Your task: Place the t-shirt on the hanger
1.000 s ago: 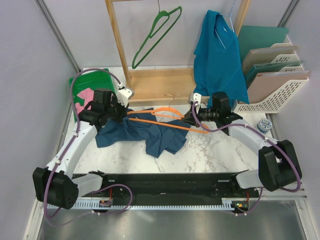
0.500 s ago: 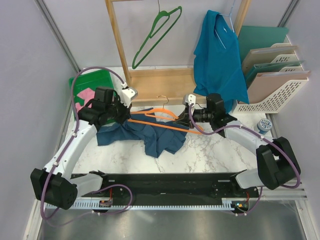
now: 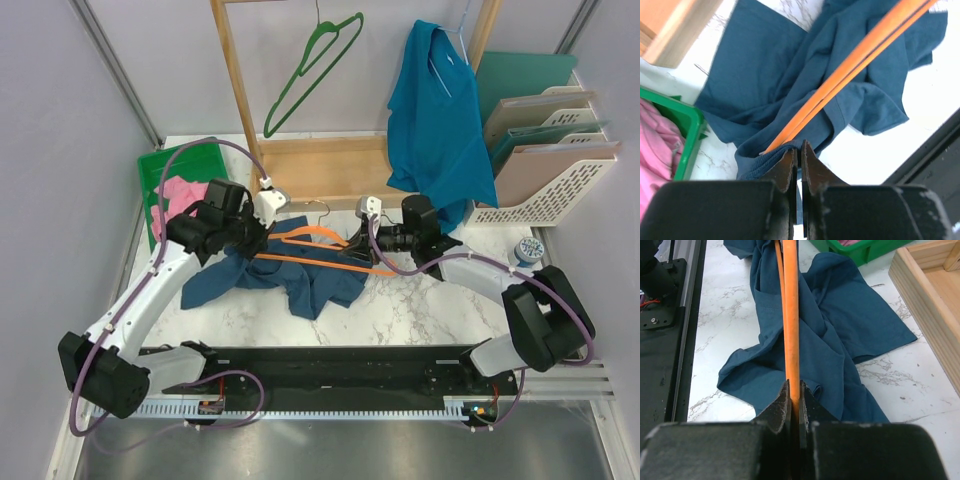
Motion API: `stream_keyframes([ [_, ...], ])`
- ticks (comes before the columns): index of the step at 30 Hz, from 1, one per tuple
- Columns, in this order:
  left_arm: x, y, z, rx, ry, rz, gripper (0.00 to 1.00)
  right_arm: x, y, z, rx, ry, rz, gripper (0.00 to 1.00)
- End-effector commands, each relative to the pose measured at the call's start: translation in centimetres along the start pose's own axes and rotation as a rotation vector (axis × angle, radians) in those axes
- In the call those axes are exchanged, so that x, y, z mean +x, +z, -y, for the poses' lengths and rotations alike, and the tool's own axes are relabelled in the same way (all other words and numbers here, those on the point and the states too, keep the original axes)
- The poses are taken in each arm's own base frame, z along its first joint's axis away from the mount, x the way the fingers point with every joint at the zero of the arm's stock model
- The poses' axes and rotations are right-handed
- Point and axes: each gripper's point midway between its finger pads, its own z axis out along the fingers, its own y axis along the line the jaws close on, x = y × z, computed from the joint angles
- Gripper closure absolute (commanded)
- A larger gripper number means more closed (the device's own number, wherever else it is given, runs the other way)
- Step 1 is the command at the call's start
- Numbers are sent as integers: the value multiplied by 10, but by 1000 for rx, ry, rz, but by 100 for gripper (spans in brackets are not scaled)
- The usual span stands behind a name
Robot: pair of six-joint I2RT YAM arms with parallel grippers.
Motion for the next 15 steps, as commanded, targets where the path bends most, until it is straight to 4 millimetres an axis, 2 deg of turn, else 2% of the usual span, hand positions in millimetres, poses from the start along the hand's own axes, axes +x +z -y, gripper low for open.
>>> stream_keyframes([
  [1,-53,-10,52,219,117,192,98,-25,13,-21,-101,-89,67,100],
  [3,-50,-13,52,211,144,185,98,-23,2,-19,-99,-90,46,100],
  [6,-48,-18,49,201,208,181,98,-19,-10,-26,-122,-128,13,100],
  [7,-46,-19,51,211,222,174,96,-22,-13,-30,-132,-150,16,100],
  [9,-40,-26,54,235,264,144,79,-18,-15,-34,-137,-160,1,100],
  [10,-39,-34,54,230,273,147,58,-18,-15,-33,-136,-165,1,100],
  [13,-40,-62,40,169,225,211,40,-12,-15,-31,-136,-179,-20,100],
  [14,-39,-68,39,178,197,226,39,-13,-15,-31,-137,-184,-19,100],
  [15,-26,-74,29,163,145,193,39,-12,-15,-31,-137,-184,-20,100],
])
